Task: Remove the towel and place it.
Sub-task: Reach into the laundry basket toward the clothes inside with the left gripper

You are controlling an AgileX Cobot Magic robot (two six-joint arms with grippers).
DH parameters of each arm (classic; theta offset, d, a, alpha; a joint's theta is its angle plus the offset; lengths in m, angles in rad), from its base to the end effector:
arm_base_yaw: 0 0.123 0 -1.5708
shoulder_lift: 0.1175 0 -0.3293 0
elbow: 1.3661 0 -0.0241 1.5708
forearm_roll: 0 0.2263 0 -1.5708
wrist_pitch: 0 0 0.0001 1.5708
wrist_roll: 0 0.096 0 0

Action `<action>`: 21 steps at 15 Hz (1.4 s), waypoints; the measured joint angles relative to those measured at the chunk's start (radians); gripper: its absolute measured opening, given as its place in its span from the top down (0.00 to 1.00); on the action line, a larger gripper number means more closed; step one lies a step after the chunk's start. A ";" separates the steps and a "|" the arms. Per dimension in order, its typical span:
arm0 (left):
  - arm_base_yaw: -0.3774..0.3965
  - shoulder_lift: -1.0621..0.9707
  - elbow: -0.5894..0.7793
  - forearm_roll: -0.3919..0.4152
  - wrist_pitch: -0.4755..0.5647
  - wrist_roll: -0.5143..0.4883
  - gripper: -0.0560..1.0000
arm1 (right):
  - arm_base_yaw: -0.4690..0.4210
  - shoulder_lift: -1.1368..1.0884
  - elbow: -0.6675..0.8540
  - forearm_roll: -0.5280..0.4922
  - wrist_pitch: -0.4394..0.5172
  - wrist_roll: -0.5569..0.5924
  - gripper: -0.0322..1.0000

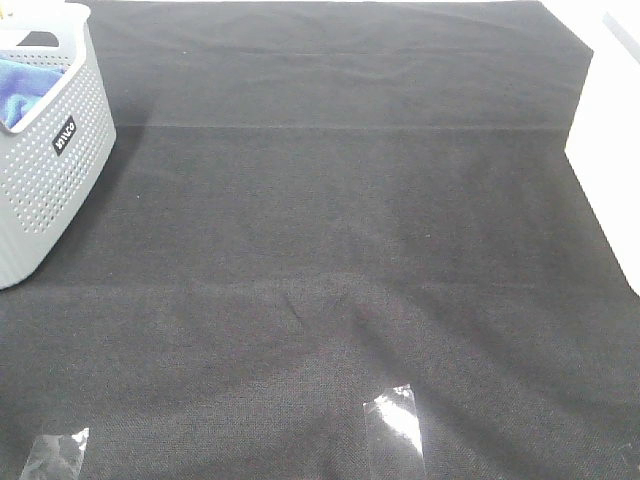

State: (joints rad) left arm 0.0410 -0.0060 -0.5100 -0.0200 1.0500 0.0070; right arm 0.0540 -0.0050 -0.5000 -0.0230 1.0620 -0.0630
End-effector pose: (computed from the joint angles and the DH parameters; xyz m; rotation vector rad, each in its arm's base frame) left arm -0.0679 -0.0045 0.2663 -0.0333 2.0172 0.0067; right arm -0.0672 -0.0056 0.2628 -0.1182 2.0371 -0.0332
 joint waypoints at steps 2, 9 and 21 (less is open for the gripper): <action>0.000 0.000 0.000 0.000 0.000 0.000 0.20 | 0.000 0.000 0.000 0.000 0.000 0.000 0.24; 0.000 0.000 0.000 0.000 0.000 0.000 0.20 | 0.000 0.000 0.000 0.000 0.000 0.000 0.24; 0.000 0.000 0.000 0.000 0.000 0.000 0.20 | 0.000 0.000 0.000 0.000 0.000 0.000 0.24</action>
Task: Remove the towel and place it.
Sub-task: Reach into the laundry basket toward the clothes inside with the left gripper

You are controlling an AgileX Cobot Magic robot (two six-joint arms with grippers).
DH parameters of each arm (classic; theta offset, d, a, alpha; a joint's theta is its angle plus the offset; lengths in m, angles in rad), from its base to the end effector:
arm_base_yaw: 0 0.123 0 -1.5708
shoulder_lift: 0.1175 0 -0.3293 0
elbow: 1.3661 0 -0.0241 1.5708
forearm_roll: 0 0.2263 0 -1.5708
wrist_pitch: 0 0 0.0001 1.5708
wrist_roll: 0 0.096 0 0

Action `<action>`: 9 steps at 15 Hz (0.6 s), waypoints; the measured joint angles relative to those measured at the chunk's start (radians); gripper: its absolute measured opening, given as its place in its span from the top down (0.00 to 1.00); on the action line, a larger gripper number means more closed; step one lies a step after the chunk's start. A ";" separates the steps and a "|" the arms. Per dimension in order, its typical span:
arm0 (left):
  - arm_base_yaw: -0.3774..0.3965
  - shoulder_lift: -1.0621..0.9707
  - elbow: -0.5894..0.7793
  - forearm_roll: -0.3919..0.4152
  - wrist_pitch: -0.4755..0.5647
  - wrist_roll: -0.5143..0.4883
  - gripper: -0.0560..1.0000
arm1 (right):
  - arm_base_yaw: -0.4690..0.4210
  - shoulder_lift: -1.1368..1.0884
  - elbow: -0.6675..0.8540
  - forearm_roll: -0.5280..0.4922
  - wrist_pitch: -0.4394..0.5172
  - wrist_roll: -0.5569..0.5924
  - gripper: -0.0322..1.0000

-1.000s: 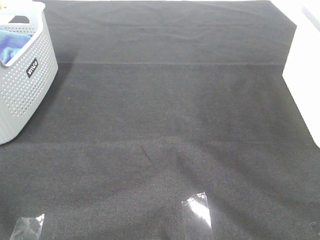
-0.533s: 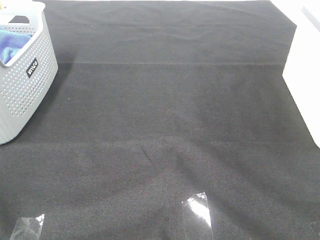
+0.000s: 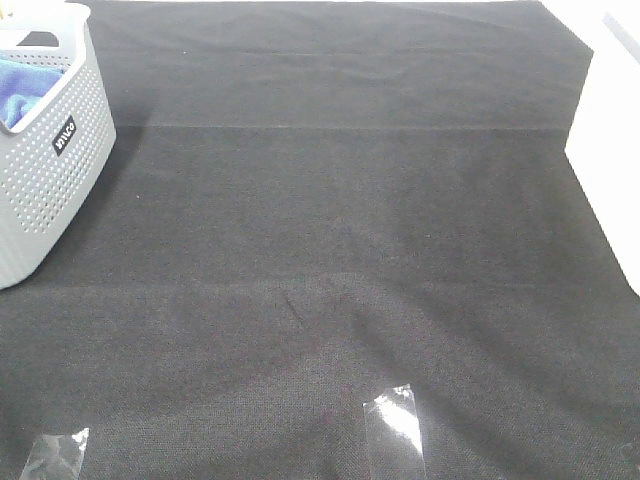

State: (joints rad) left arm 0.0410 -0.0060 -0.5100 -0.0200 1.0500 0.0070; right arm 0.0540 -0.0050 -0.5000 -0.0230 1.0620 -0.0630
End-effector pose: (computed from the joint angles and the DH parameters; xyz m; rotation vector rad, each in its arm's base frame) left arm -0.0679 -0.0045 0.2663 -0.0333 2.0172 0.0067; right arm -0.0672 -0.0056 0.2628 -0.1182 2.0371 -0.0332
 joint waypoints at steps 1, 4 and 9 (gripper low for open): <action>0.000 0.000 0.000 0.000 0.000 0.000 0.20 | 0.000 0.000 0.000 0.000 0.000 0.000 0.24; 0.000 0.000 0.000 0.000 0.000 0.000 0.20 | 0.000 0.000 0.000 0.000 0.000 0.000 0.24; 0.000 0.000 0.000 0.000 0.000 0.000 0.20 | 0.000 0.000 0.000 0.000 0.000 0.000 0.24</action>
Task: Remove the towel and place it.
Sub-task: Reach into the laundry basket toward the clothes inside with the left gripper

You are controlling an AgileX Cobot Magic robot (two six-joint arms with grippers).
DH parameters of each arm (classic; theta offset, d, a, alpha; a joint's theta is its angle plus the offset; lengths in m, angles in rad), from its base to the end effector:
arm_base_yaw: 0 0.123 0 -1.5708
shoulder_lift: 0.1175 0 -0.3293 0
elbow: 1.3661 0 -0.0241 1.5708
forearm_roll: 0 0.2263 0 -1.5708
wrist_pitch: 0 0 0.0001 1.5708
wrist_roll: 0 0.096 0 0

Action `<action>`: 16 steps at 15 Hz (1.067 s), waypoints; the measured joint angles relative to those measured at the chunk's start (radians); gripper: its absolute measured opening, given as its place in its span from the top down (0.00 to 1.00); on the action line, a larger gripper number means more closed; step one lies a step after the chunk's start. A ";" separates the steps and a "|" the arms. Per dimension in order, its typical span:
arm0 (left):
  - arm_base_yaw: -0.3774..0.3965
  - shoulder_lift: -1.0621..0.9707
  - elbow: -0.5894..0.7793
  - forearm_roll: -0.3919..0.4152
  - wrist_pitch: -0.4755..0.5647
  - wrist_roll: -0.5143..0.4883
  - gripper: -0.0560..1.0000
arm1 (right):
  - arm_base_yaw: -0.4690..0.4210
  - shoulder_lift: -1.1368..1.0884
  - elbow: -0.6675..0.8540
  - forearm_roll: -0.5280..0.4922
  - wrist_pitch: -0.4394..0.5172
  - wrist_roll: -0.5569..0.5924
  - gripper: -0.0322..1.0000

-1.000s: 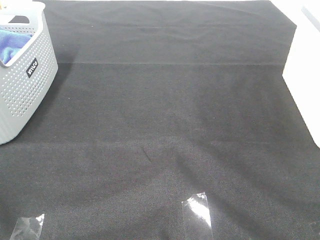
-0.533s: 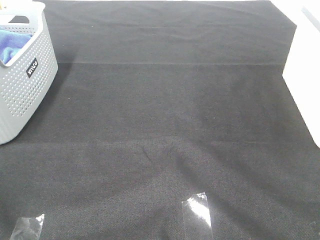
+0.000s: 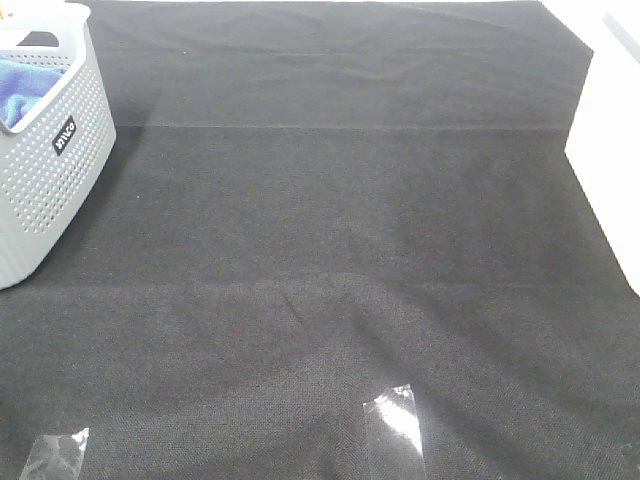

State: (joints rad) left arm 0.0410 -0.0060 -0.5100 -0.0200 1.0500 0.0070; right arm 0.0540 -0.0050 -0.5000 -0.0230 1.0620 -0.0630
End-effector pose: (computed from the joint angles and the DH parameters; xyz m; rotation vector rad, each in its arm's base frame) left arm -0.0679 -0.0045 0.2663 -0.0333 2.0172 0.0067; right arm -0.0672 -0.0056 0.2628 -0.1182 2.0371 -0.0332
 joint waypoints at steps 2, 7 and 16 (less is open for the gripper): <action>0.000 0.000 0.000 0.000 0.000 0.000 0.20 | 0.000 0.000 0.000 0.000 0.000 0.000 0.24; 0.000 0.000 0.000 0.000 0.000 0.000 0.20 | 0.000 0.000 0.000 0.000 0.000 0.000 0.24; 0.000 0.000 0.000 0.000 0.000 0.000 0.20 | 0.000 0.000 0.000 0.000 0.000 0.000 0.24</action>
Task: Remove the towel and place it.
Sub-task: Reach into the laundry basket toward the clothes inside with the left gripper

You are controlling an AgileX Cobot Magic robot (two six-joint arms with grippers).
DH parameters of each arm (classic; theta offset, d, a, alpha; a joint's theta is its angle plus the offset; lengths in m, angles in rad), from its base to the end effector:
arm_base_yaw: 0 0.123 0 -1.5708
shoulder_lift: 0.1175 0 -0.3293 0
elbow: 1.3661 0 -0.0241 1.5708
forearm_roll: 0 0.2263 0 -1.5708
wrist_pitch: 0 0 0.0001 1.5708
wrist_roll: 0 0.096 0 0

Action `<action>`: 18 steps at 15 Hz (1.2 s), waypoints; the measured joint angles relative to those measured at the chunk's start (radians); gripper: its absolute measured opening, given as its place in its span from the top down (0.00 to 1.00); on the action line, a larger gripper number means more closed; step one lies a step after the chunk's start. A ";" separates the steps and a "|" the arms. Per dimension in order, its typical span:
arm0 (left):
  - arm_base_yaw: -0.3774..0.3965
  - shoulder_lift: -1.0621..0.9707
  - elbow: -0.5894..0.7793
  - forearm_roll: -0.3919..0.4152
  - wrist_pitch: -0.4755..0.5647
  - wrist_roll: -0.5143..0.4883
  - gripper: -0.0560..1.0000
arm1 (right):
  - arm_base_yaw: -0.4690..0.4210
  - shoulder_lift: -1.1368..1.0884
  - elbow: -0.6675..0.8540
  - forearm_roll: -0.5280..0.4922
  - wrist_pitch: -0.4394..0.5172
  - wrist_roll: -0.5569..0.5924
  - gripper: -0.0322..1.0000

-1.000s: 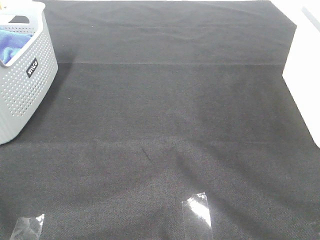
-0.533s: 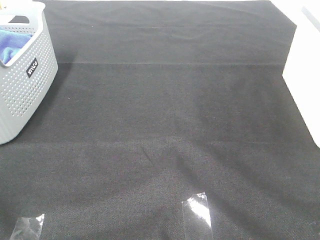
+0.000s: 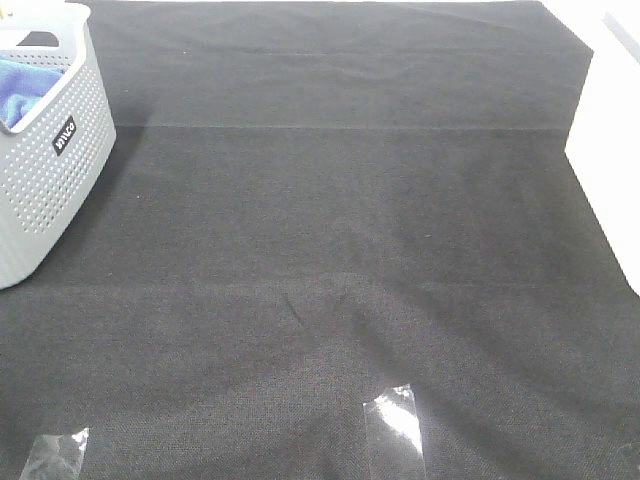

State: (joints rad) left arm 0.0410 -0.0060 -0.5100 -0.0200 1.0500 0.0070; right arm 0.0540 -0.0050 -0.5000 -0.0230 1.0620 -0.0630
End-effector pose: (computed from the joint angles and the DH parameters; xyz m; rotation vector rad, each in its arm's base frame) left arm -0.0679 -0.0045 0.2663 -0.0333 2.0172 0.0067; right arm -0.0672 -0.0056 0.2628 -0.1182 2.0371 -0.0332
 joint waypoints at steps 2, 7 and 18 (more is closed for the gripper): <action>0.000 0.000 0.000 0.000 0.000 0.000 0.20 | 0.000 0.000 0.000 0.000 0.000 0.000 0.24; 0.000 0.000 0.000 0.004 0.000 0.000 0.20 | 0.000 0.000 0.000 0.000 0.000 0.000 0.24; 0.000 0.121 -0.111 0.034 0.034 0.100 0.01 | 0.000 0.000 0.000 0.000 0.000 0.000 0.24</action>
State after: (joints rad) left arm 0.0410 0.1150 -0.6210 0.0140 1.0840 0.1070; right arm 0.0540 -0.0050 -0.5000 -0.0230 1.0620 -0.0630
